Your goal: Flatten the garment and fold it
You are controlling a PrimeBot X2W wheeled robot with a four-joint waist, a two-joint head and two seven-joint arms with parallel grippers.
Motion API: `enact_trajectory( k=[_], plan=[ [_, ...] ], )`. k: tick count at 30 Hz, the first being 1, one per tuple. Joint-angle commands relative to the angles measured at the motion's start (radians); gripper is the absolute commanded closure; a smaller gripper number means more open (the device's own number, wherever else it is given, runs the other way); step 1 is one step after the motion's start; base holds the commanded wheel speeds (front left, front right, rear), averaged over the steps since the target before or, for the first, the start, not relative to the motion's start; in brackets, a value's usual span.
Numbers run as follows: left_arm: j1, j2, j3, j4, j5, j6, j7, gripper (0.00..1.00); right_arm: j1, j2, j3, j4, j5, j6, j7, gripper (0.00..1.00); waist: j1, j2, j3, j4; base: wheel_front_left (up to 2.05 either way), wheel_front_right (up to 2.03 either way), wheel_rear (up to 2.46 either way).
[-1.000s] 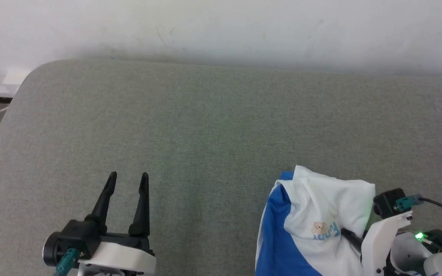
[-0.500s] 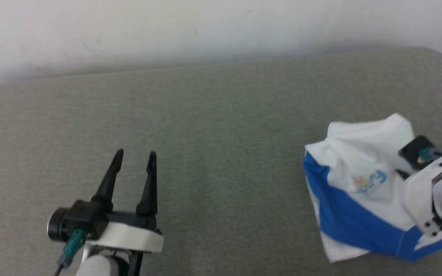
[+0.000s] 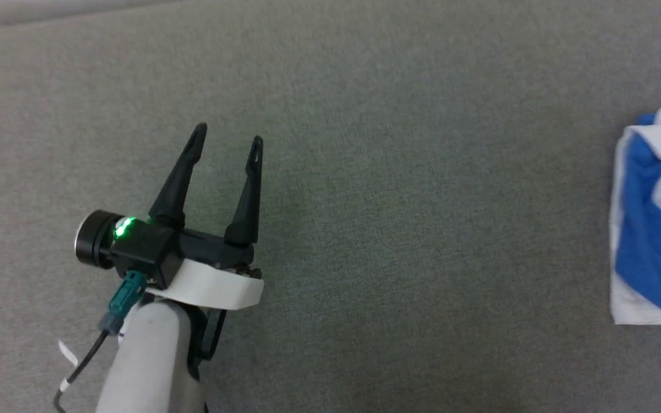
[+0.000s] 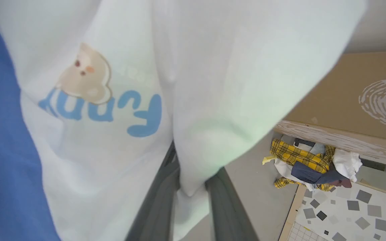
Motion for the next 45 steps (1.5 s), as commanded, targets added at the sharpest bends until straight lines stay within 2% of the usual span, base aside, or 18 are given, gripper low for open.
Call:
enact_trajectory(
  k=[1, 6, 10, 16, 17, 18, 25, 33, 34, 38, 45],
  plan=[
    [-0.028, 0.017, -0.01, -0.005, 0.024, -0.01, -0.005, 0.0, -0.018, -0.012, -0.005, 0.051, -0.012, -0.002, -0.031, 1.0, -0.0004, 0.0, 0.151, -0.026, 0.0, 0.0, 0.0],
    [-0.061, 0.027, -0.026, -0.017, 0.03, -0.012, -0.005, 0.0, -0.057, -0.008, -0.097, 0.208, -0.056, -0.002, -0.138, 1.0, -0.0004, 0.0, 0.214, 0.002, 0.0, 0.0, 0.0],
    [-0.075, 0.031, -0.034, -0.018, 0.032, -0.012, -0.005, 0.0, -0.086, 0.0, -0.166, 0.294, -0.142, -0.002, -0.216, 1.0, -0.0004, 0.0, 0.238, 0.02, 0.0, 0.0, 0.0],
    [-0.083, 0.028, -0.037, -0.009, 0.027, -0.013, -0.005, 0.0, -0.1, 0.062, -0.224, 0.384, -0.201, -0.002, -0.268, 1.0, -0.0004, 0.0, 0.234, 0.036, 0.0, 0.0, 0.0],
    [-0.082, 0.027, -0.036, -0.006, 0.025, -0.013, -0.005, 0.0, -0.103, 0.069, -0.231, 0.393, -0.211, -0.002, -0.277, 0.59, -0.0004, 0.0, 0.227, 0.037, 0.0, 0.0, 0.0],
    [-0.081, 0.027, -0.036, -0.003, 0.024, -0.013, -0.005, 0.0, -0.107, 0.077, -0.241, 0.402, -0.22, -0.002, -0.286, 0.0, -0.0004, 0.0, 0.218, 0.037, 0.0, 0.0, 0.0],
    [-0.037, 0.017, -0.018, 0.023, 0.007, -0.013, -0.005, 0.0, -0.137, 0.097, -0.253, 0.414, -0.274, -0.002, -0.302, 0.0, -0.0004, 0.0, 0.092, 0.02, 0.0, 0.0, 0.0],
    [0.082, 0.001, 0.032, 0.019, -0.024, -0.01, -0.005, 0.0, -0.197, 0.157, -0.254, 0.26, -0.272, -0.002, -0.309, 0.0, -0.0004, 0.0, -0.136, 0.003, 0.0, 0.0, 0.0],
    [0.082, 0.001, 0.032, 0.019, -0.024, -0.01, -0.005, 0.0, -0.197, 0.157, -0.254, 0.26, -0.272, -0.002, -0.309, 0.0, -0.0004, 0.0, -0.136, 0.003, 0.0, 0.0, 0.0],
    [0.148, -0.008, 0.08, 0.005, -0.045, 0.002, -0.005, 0.0, -0.178, 0.227, -0.294, 0.114, -0.258, -0.002, -0.323, 0.0, -0.0004, 0.0, -0.246, 0.026, 0.0, 0.0, 0.0],
    [0.224, -0.014, 0.131, -0.01, -0.058, 0.029, -0.005, 0.0, -0.064, 0.389, -0.391, -0.102, -0.233, -0.002, -0.383, 0.0, -0.0004, 0.0, -0.338, 0.076, 0.0, 0.0, 0.0]
  ],
)
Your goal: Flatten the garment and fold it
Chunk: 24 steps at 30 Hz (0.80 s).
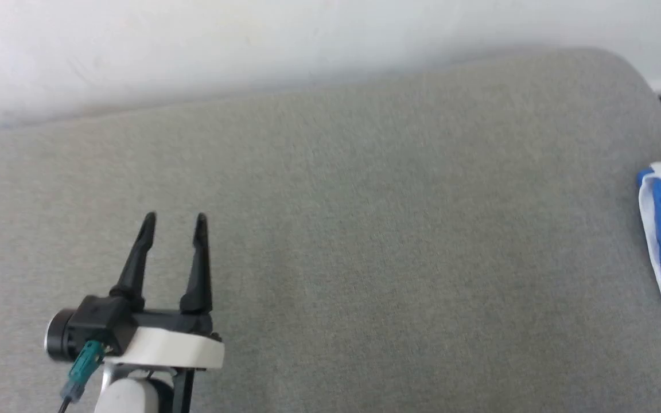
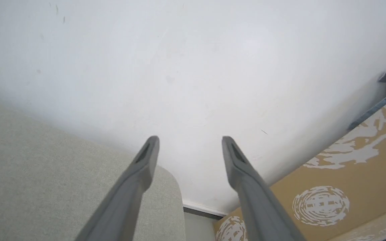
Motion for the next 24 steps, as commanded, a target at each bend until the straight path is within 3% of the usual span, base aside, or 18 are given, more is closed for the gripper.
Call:
enact_trajectory(
  k=[1, 4, 5, 14, 18, 24],
  plan=[
    [0.024, -0.002, 0.013, -0.004, -0.009, 0.011, 0.001, 0.0, 0.04, 0.043, -0.02, -0.033, 0.007, -0.002, -0.018, 0.0, 0.0004, 0.0, -0.107, 0.048, 0.0, 0.0, 0.0],
    [0.055, -0.003, 0.027, -0.001, -0.011, 0.027, 0.001, 0.0, 0.118, 0.137, -0.077, -0.111, 0.002, -0.002, -0.063, 0.0, 0.0004, 0.0, -0.132, 0.072, 0.0, 0.0, 0.0],
    [0.055, -0.003, 0.027, -0.001, -0.011, 0.027, 0.001, 0.0, 0.118, 0.137, -0.077, -0.111, 0.002, -0.002, -0.063, 0.0, 0.0004, 0.0, -0.132, 0.072, 0.0, 0.0, 0.0],
    [0.13, -0.005, 0.038, -0.026, -0.006, 0.07, 0.001, 0.0, 0.379, 0.443, -0.194, -0.228, -0.025, -0.002, -0.222, 0.0, 0.0004, 0.0, -0.159, 0.133, 0.0, 0.0, 0.0],
    [0.152, -0.006, 0.019, -0.033, 0.022, 0.064, 0.001, 0.0, 0.486, 0.502, -0.18, -0.228, -0.008, -0.002, -0.268, 0.0, 0.0004, 0.0, -0.166, 0.152, 0.0, 0.0, 0.0],
    [0.168, -0.006, 0.006, -0.007, 0.019, 0.064, 0.001, 0.0, 0.591, 0.528, -0.15, -0.205, 0.012, -0.002, -0.294, 0.0, 0.0004, 0.0, -0.172, 0.169, 0.0, 0.0, 0.0]
  ],
)
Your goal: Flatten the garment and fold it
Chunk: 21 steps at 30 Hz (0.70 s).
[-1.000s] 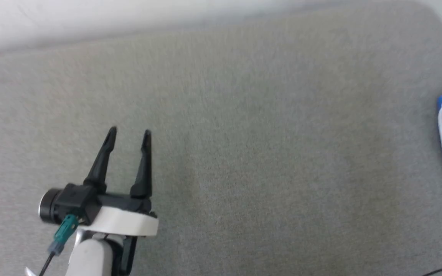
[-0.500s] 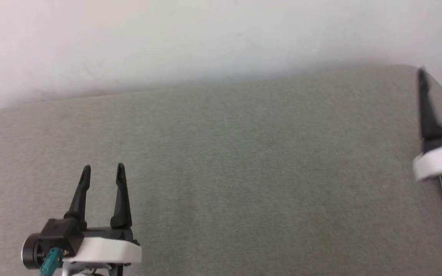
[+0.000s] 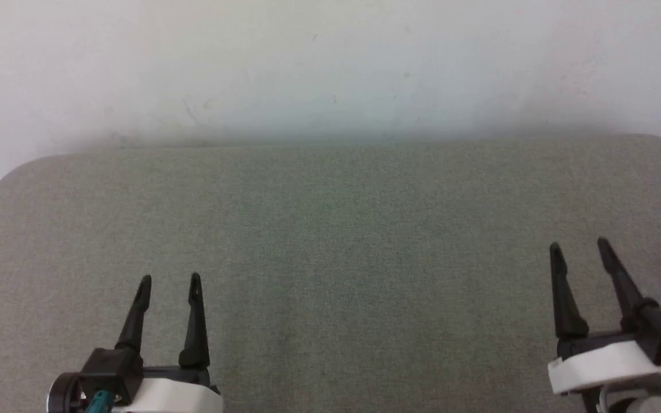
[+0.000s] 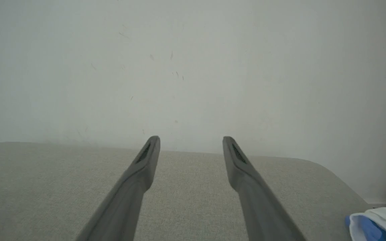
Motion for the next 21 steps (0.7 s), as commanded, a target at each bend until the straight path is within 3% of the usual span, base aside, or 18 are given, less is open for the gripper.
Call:
enact_trajectory(
  k=[1, 21],
  plan=[
    [0.012, -0.002, -0.004, 0.005, -0.002, -0.004, 0.001, 0.0, 0.017, 0.004, 0.004, 0.006, 0.011, -0.002, -0.007, 0.0, 0.0, 0.0, -0.008, 0.007, 0.0, 0.0, 0.0],
    [0.027, -0.002, -0.026, 0.026, -0.014, 0.016, 0.001, 0.0, 0.062, 0.006, 0.029, 0.021, 0.05, -0.002, -0.018, 0.0, 0.0, 0.0, -0.025, 0.017, 0.0, 0.0, 0.0]
  ],
)
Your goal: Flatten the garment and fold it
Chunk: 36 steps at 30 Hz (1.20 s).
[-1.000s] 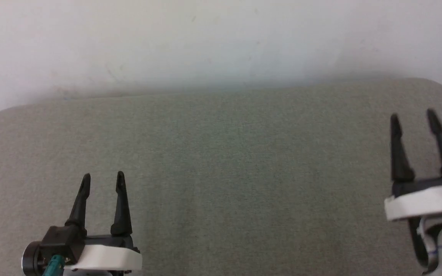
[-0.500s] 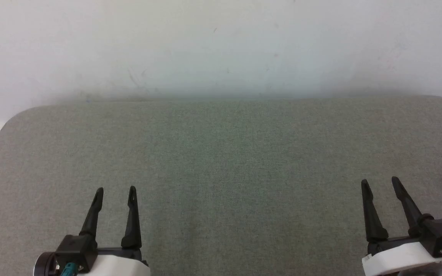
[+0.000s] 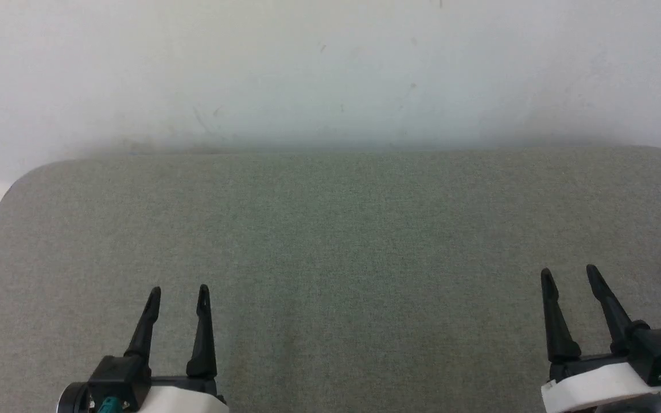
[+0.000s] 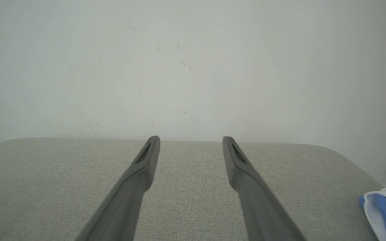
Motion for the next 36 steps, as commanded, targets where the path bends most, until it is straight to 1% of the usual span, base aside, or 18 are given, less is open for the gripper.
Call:
enact_trajectory(
  k=[1, 8, 9, 36],
  plan=[
    [0.006, -0.002, -0.003, 0.004, 0.001, 0.006, 0.001, 0.0, -0.002, 0.004, 0.004, -0.002, 0.002, -0.002, -0.005, 0.0, 0.0, 0.0, 0.0, 0.002, 0.0, 0.0, 0.0],
    [-0.003, -0.002, -0.014, -0.001, -0.009, 0.007, 0.001, 0.0, -0.001, 0.004, 0.005, -0.013, 0.005, -0.002, -0.005, 0.0, 0.0, 0.0, 0.005, 0.007, 0.0, 0.0, 0.0],
    [0.0, 0.0, -0.013, -0.002, -0.004, 0.007, 0.0, 1.0, 0.0, 0.0, 0.004, -0.008, 0.0, 0.0, -0.001, 1.0, 0.0, 0.0, 0.005, 0.006, 0.0, 0.0, 0.0],
    [-0.023, 0.0, -0.007, 0.001, 0.022, 0.009, 0.05, 1.0, -0.017, 0.0, 0.013, -0.014, -0.019, 0.0, 0.049, 1.0, 0.0, 0.0, 0.01, 0.003, 0.0, 0.0, 0.0]
  ],
)
